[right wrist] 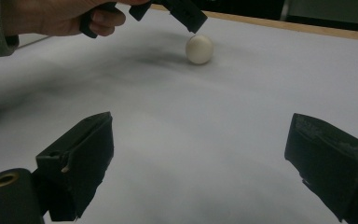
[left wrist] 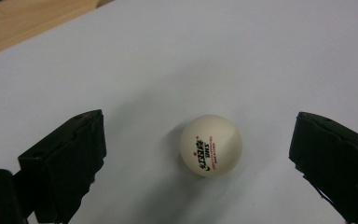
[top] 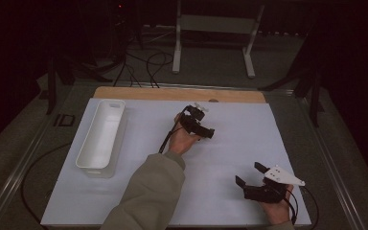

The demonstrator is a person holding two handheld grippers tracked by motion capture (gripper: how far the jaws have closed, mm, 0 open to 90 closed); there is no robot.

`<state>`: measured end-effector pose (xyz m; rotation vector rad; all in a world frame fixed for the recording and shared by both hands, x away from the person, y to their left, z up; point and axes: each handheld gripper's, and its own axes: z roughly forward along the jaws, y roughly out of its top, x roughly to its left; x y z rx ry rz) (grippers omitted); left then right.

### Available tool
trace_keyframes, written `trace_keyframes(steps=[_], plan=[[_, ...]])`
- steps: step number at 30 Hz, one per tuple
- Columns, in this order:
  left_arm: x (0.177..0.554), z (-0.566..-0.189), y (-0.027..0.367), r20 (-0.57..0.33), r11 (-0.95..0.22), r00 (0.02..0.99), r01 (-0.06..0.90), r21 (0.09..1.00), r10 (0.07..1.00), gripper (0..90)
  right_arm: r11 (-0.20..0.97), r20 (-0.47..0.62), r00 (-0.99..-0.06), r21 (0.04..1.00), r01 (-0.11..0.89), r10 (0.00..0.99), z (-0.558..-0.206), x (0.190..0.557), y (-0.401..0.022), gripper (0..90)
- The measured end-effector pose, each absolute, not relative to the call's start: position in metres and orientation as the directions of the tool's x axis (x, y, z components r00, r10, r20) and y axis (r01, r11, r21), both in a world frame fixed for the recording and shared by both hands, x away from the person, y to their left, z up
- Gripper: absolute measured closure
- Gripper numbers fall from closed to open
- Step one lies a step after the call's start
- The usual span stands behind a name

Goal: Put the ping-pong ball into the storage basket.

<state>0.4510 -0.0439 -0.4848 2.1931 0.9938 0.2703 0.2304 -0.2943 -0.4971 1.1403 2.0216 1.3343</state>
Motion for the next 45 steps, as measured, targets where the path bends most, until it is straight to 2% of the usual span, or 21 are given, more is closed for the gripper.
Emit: trace_keyframes(steps=[14, 21, 45], plan=[[0.451, -0.496, -0.053, -0.107, -0.483, 0.693, 0.597, 0.641, 0.713, 6.4, 0.188, 0.061, -0.551, 0.904, 0.385, 0.832, -0.497, 0.231, -0.295, 7.2], [0.450, -0.500, -0.056, -0.099, -0.491, 0.688, 0.604, 0.628, 0.719, 10.2, 0.188, 0.061, -0.551, 0.904, 0.385, 0.832, -0.497, 0.231, -0.295, 7.3], [0.453, -0.509, -0.066, -0.084, -0.509, 0.678, 0.622, 0.596, 0.730, 50.4, 0.192, 0.060, -0.555, 0.903, 0.385, 0.830, -0.497, 0.231, -0.295, 7.2]])
